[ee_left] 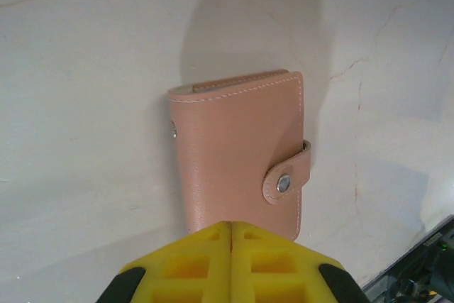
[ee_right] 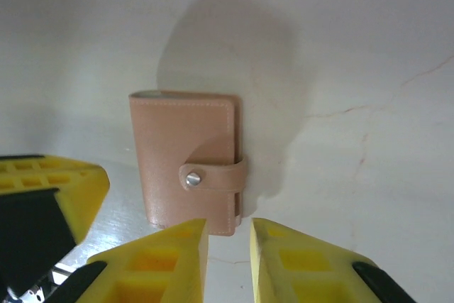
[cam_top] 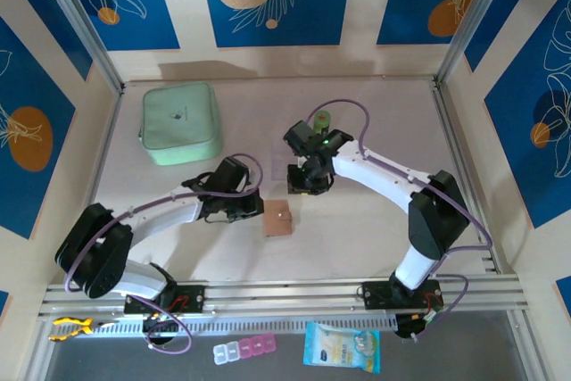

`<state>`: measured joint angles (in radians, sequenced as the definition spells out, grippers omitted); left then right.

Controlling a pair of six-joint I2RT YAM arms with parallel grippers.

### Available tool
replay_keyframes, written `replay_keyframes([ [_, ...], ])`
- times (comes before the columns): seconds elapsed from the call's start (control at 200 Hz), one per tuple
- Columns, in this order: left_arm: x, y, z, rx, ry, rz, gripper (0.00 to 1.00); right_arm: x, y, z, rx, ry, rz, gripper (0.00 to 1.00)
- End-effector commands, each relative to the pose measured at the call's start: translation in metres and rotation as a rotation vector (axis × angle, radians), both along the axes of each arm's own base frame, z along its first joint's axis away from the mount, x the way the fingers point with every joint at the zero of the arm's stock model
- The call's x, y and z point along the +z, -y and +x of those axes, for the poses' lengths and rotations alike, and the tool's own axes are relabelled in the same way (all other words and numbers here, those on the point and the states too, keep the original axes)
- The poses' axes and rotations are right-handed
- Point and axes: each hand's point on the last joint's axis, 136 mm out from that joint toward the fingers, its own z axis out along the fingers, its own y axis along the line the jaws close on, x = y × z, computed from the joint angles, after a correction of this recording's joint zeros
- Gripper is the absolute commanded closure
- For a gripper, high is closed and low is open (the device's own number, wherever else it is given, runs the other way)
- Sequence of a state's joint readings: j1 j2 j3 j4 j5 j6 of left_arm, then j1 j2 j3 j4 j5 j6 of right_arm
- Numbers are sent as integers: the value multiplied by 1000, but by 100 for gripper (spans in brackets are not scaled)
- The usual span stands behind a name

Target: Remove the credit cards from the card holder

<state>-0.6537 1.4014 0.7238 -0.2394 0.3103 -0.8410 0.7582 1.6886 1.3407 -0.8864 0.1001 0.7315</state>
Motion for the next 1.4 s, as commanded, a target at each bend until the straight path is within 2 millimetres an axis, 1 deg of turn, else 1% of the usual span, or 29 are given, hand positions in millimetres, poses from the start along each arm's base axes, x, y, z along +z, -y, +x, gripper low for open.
replay_keyframes([
  [0.0, 8, 3, 6, 15, 13, -105, 100, -15, -14, -16, 4, -70, -32, 76],
  [0.16, 7, -2, 8, 51, 5, -177, 100, -35, -27, -26, 37, -101, -105, 76],
  [0.35, -1, -2, 4, 52, -27, -211, 100, -51, -34, -30, 65, -112, -185, 73],
  [0.445, -4, 0, 3, 49, -41, -221, 100, -55, -34, -29, 68, -112, -207, 71],
  [0.595, -8, 1, 0, 45, -63, -228, 100, -60, -35, -29, 74, -123, -219, 70],
  [0.92, -19, 1, -6, 49, -107, -232, 100, -70, -42, -29, 96, -146, -201, 70],
  [1.04, -23, 2, -8, 45, -125, -229, 100, -72, -45, -30, 102, -153, -191, 68],
  [1.276, -27, 2, -12, 46, -149, -223, 100, -79, -45, -32, 106, -174, -192, 64],
  [1.396, -31, 0, -14, 52, -159, -215, 100, -82, -43, -32, 108, -171, -223, 63],
])
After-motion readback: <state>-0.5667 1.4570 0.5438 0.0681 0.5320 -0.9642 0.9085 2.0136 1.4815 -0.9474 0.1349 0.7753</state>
